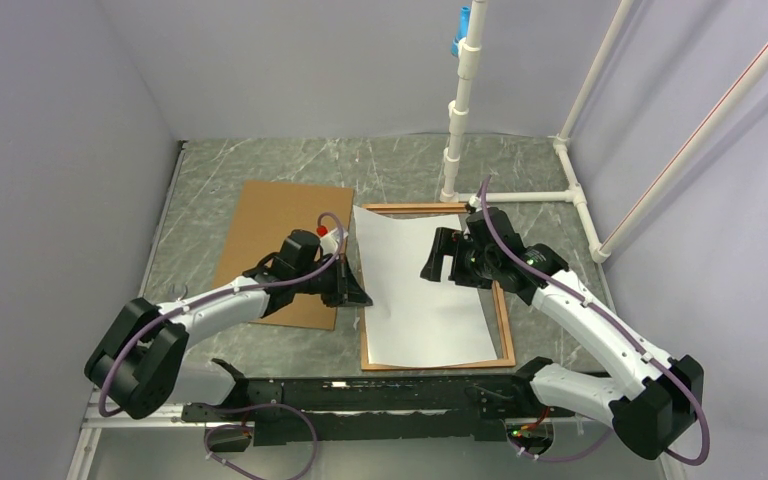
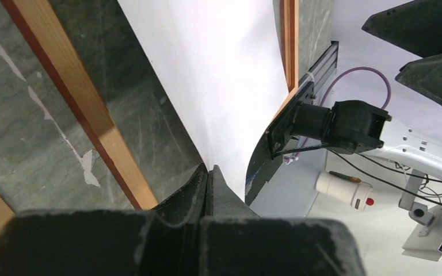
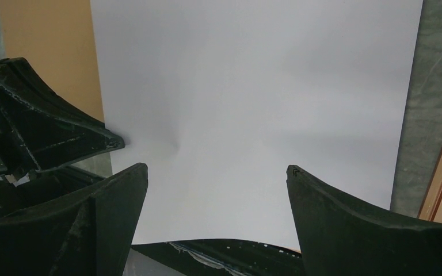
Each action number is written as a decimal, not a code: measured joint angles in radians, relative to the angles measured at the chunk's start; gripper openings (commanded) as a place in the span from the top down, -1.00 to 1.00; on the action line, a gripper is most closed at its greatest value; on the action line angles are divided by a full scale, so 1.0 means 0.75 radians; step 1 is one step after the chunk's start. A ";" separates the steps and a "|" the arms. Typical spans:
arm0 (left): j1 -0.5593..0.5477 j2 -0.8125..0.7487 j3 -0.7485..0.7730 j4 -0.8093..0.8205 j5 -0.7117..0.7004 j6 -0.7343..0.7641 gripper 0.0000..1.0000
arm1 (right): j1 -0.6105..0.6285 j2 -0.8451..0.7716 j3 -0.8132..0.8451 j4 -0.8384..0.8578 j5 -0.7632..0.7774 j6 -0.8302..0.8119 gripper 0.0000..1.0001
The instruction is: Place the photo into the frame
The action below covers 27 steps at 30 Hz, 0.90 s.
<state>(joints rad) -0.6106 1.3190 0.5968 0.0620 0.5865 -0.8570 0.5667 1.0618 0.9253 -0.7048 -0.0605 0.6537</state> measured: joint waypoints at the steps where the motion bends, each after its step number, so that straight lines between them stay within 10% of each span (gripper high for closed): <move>1: 0.000 -0.005 0.004 -0.013 -0.007 0.006 1.00 | -0.001 0.000 -0.001 0.000 -0.001 0.000 -0.85; 27: -0.127 0.322 0.230 0.060 -0.141 0.070 1.00 | -0.043 -0.046 0.000 -0.019 0.034 -0.044 -0.99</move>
<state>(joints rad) -0.7059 1.5604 0.7696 0.1070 0.4808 -0.8043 0.5343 1.0275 0.9253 -0.7193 -0.0353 0.6205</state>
